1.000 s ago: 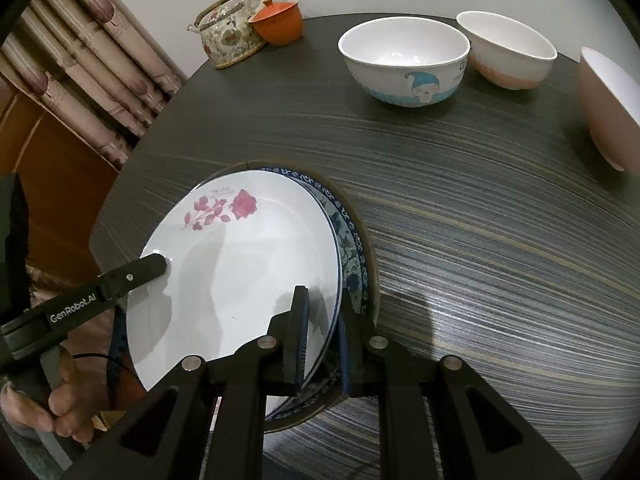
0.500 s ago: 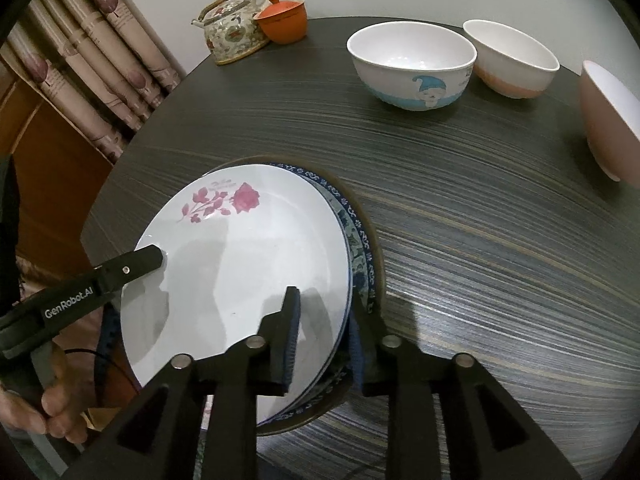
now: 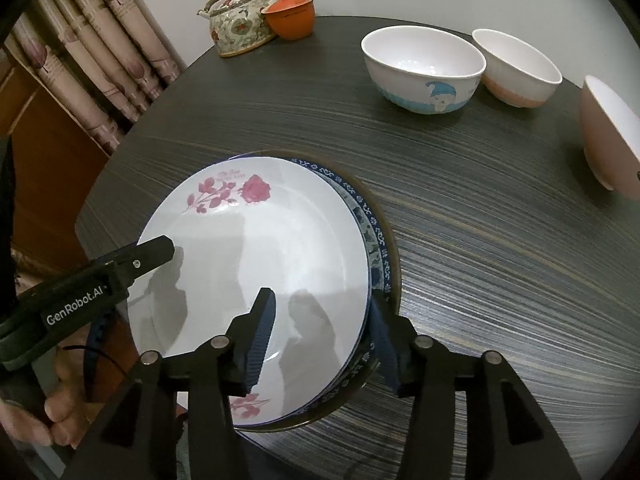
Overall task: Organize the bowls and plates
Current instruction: 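Open the left gripper and release the pink-flower plate on the stack, then move the left gripper toward the large pink bowl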
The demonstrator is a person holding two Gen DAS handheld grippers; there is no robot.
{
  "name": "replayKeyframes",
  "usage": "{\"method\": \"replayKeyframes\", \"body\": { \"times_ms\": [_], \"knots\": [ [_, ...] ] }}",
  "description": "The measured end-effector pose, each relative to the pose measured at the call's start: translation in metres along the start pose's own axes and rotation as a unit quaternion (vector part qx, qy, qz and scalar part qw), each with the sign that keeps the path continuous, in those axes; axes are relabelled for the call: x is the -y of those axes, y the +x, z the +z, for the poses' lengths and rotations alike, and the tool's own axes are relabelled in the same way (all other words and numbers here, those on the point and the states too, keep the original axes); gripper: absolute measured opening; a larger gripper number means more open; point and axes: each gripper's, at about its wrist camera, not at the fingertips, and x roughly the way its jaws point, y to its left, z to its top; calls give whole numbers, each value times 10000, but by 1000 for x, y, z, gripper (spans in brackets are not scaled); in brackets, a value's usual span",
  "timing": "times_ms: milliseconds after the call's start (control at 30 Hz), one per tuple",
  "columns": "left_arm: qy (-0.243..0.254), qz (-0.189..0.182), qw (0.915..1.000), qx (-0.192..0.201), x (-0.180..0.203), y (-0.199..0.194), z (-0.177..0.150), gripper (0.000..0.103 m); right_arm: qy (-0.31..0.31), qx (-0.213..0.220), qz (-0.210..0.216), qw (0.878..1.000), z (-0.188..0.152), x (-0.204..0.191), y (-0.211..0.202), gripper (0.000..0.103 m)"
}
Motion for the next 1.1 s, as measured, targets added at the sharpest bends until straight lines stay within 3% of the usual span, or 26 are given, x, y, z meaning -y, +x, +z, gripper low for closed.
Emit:
{"method": "replayKeyframes", "body": {
  "times_ms": [200,433,600,767,867,1100],
  "knots": [
    [45,148,9992,359,1,-13,-1,42,-73,45,-45,10000,-1,-5,-3,56],
    [124,207,9990,373,2,-14,-4,43,-16,94,-7,10000,1,-6,-8,58],
    [215,262,9985,432,7,-15,-6,49,3,192,-58,9998,1,-2,-19,62],
    [312,300,9977,528,10,-18,-8,52,100,317,-227,9992,-6,8,-31,67],
    [389,329,9968,611,13,-21,-9,61,173,397,-361,9984,-10,18,-41,67],
    [394,281,9974,532,17,-26,-6,62,496,606,-580,9952,-18,48,-65,71]
  ]
}}
